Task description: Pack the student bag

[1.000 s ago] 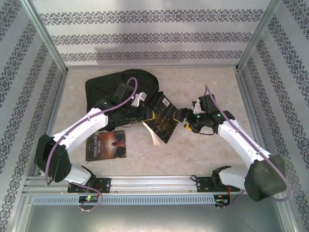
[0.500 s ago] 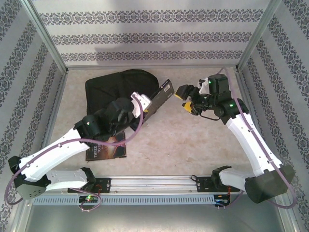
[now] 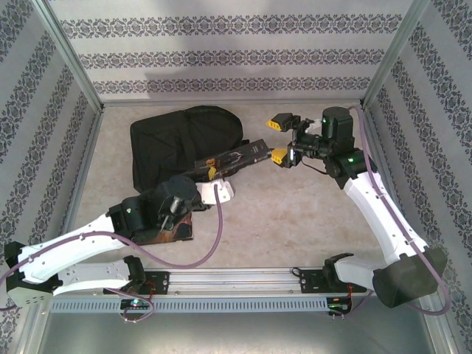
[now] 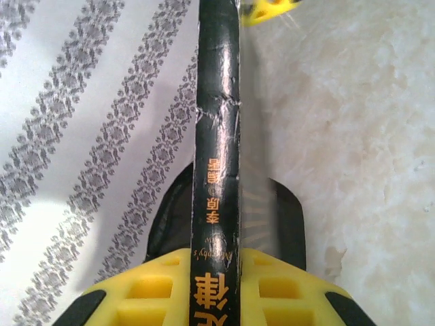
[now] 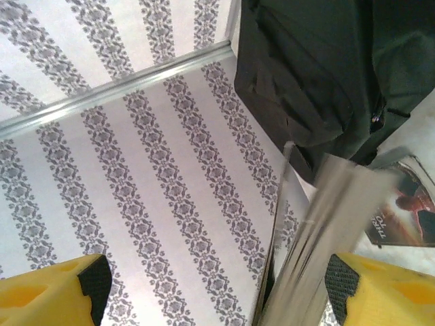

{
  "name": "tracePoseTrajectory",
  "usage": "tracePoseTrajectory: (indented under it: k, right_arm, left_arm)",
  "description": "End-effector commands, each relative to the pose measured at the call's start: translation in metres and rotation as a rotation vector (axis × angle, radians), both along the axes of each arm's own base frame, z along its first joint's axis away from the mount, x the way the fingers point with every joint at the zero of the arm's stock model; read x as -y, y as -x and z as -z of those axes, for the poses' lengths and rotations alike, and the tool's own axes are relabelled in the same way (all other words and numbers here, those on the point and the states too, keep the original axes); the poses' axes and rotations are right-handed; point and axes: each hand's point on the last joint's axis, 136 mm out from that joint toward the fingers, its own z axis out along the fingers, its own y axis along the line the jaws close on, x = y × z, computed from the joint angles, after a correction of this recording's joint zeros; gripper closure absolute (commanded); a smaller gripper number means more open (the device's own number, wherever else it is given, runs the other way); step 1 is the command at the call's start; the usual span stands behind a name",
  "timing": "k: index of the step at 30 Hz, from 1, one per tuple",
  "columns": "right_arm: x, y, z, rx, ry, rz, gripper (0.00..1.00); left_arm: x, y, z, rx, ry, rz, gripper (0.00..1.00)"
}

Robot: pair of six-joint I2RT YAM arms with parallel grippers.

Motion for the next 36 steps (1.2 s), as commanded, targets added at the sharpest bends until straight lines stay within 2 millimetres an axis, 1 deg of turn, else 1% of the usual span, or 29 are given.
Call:
tracePoseTrajectory:
  k: [1,4,6,10,14,16,18,19,21,23,24,25,26,28,30,32,35,36]
  right_arm:
    - [-0.033,0.021,-0.007,-0.017,-0.034,-0.181,0.18]
    - [-0.038,0.027,-0.007,0.005,-0.026,-0.241,0.19]
    - [-0.040,0.031,-0.006,0.022,-0.020,-0.270,0.20]
    - [-0.045,0.039,0.001,0.030,-0.012,-0.311,0.21]
    - [-0.055,0.042,-0.001,0.068,-0.051,-0.340,0.25]
    - [-0.059,0.044,0.003,0.059,-0.051,-0.361,0.27]
    - [-0.059,0.046,0.013,0.034,-0.031,-0.370,0.28]
    - [-0.054,0.047,0.022,0.015,0.001,-0.370,0.28]
    - [-0.038,0.047,0.037,-0.013,0.081,-0.341,0.26]
    - [-0.015,0.042,0.044,-0.004,0.153,-0.281,0.24]
    - [-0.005,0.039,0.046,-0.003,0.174,-0.251,0.23]
    - [0.010,0.035,0.047,0.014,0.209,-0.204,0.23]
    - [0.018,0.034,0.045,0.043,0.241,-0.189,0.22]
    - [0.024,0.034,0.039,0.109,0.311,-0.192,0.21]
    - [0.027,0.033,0.025,0.224,0.362,-0.185,0.22]
    - [0.036,0.029,0.016,0.309,0.415,-0.140,0.23]
    - [0.053,0.022,-0.008,0.601,0.589,-0.064,0.23]
    - [0.055,0.022,-0.018,0.719,0.624,-0.044,0.23]
  left_arm:
    - [0.021,0.011,-0.033,0.153,0.028,0.120,1.00]
    - [0.025,0.014,-0.032,0.178,-0.003,0.148,1.00]
    - [0.027,0.016,-0.028,0.188,-0.040,0.166,1.00]
    - [0.030,0.017,-0.026,0.231,-0.069,0.171,1.00]
    - [0.032,0.015,-0.024,0.260,-0.080,0.167,1.00]
    - [0.034,0.013,-0.024,0.270,-0.088,0.163,1.00]
    - [0.035,0.012,-0.029,0.283,-0.078,0.158,1.00]
    - [0.036,0.011,-0.032,0.287,-0.069,0.152,1.00]
    - [0.035,0.011,-0.045,0.289,-0.039,0.144,1.00]
    - [0.035,0.011,-0.050,0.269,-0.030,0.144,1.00]
    - [0.035,0.012,-0.049,0.254,-0.030,0.148,1.00]
    - [0.035,0.012,-0.048,0.231,-0.029,0.147,1.00]
    - [0.035,0.012,-0.044,0.205,-0.036,0.148,1.00]
    - [0.033,0.012,-0.035,0.144,-0.036,0.145,1.00]
    - [0.029,0.013,-0.029,0.042,0.006,0.145,1.00]
    - [0.024,0.013,-0.025,-0.066,0.063,0.140,1.00]
    - [0.013,0.012,-0.018,-0.262,0.177,0.146,1.00]
    - [0.008,0.009,-0.019,-0.319,0.235,0.143,1.00]
